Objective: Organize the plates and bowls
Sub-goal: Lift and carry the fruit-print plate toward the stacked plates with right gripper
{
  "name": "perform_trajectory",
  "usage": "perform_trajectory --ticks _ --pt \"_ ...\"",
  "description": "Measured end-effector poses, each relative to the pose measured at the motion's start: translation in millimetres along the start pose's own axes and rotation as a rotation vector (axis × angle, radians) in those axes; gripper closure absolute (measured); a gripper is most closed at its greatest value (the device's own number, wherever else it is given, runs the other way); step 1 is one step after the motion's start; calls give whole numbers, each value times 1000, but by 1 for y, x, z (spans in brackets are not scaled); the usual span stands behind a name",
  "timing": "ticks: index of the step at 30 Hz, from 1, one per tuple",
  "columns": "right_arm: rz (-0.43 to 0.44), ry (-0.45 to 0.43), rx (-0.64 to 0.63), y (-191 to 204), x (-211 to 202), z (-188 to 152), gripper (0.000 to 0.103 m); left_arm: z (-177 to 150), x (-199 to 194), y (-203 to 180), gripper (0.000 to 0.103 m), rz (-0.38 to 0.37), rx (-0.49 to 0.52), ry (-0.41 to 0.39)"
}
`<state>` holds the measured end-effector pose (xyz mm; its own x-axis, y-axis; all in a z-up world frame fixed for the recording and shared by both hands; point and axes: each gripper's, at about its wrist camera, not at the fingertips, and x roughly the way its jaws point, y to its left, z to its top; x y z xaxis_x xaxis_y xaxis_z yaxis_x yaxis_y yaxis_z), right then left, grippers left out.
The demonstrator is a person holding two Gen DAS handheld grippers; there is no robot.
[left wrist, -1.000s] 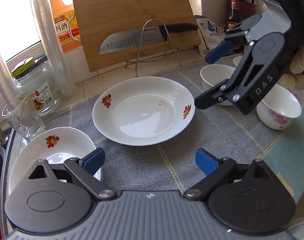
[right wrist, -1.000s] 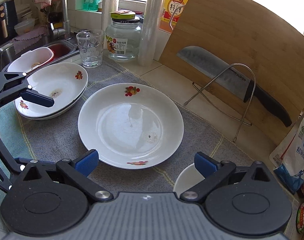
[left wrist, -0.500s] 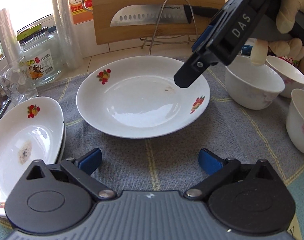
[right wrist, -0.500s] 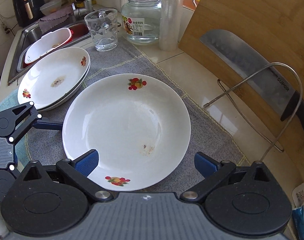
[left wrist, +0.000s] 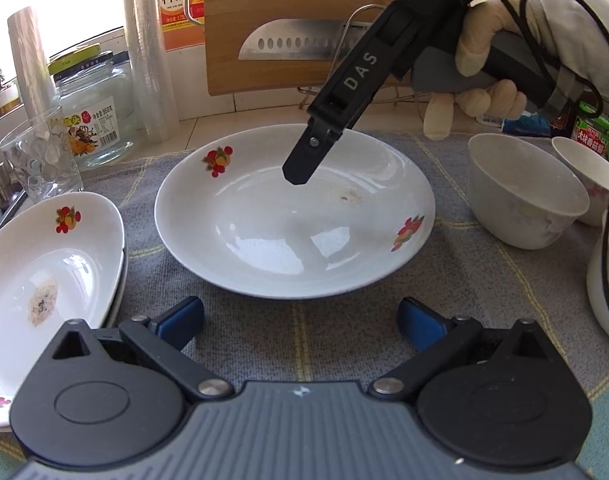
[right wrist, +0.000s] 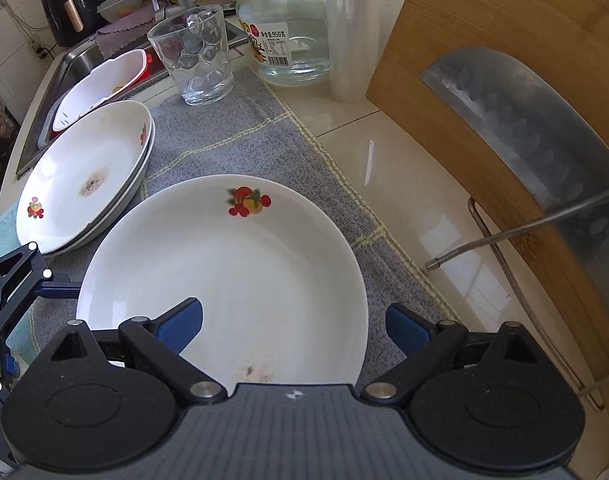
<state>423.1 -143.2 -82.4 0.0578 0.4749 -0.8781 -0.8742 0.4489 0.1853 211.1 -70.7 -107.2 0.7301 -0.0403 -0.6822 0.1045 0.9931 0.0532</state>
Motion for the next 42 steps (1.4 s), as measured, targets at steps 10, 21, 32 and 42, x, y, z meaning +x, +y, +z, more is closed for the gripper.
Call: perform_trajectory --ticks 10,21,32,42 --pt "90 15 -9 -10 7 11 25 6 3 -1 3 34 10 -20" --pt "110 21 8 -12 8 11 29 10 6 -1 4 46 20 -22" --pt "102 24 24 -9 4 9 28 11 5 1 5 28 17 -14" --pt "83 12 29 0 -13 7 28 17 -11 3 5 -7 27 -23"
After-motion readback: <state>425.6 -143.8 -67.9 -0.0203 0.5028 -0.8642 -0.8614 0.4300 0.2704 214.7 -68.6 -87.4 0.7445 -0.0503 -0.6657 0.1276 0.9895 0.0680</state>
